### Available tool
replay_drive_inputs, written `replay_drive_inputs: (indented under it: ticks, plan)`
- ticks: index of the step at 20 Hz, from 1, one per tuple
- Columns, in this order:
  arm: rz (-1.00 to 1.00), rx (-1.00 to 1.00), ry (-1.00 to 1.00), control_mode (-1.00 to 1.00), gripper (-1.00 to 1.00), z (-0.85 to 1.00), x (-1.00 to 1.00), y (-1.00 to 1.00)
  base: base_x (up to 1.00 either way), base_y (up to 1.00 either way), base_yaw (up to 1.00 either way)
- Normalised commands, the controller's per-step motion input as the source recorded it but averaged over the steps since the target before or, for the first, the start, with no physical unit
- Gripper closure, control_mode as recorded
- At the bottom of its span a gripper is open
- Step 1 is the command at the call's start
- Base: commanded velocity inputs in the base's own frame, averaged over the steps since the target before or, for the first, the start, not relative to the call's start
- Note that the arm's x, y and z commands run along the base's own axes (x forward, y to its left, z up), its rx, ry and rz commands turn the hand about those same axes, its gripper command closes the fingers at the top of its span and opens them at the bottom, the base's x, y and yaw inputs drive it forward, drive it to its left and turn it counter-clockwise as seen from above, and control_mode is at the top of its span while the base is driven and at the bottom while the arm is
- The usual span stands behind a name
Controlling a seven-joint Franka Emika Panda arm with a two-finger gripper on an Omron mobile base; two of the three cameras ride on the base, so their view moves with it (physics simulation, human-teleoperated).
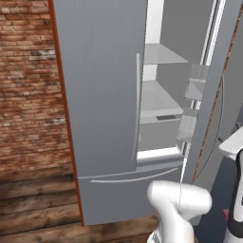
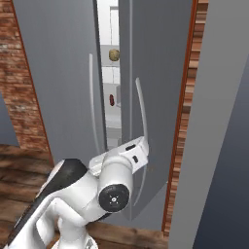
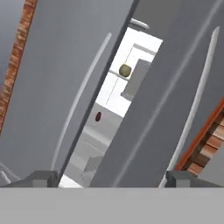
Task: Retrieve the sausage and cheese from the fridge and place them on the cutting board on the counter.
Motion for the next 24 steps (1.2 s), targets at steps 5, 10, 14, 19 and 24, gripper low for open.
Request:
replay_drive_inputs:
  ticks: [5, 10, 14, 19, 24]
  plan:
    - [-0.23, -0.31, 0.39, -1.0, -1.0, 0.21, 0.05, 1.0, 0.0, 0.0, 0.0]
    - [-0.3, -0.22, 0.31, -1.0, -1.0, 0.18, 0.04, 0.9, 0.0, 0.0, 0.0]
    - [-0.48, -0.2, 0.16, -1.0, -1.0, 0.03, 0.62, 0.62, 0.0, 0.0, 0.0]
    - [-0.48, -0.06, 0.13, -1.0, -1.0, 0.0, 0.83, 0.15, 0.0, 0.0, 0.0]
    - [-0.18, 0.07, 0.13, -1.0, -1.0, 0.09, 0.47, -0.18, 0.0, 0.0, 0.0]
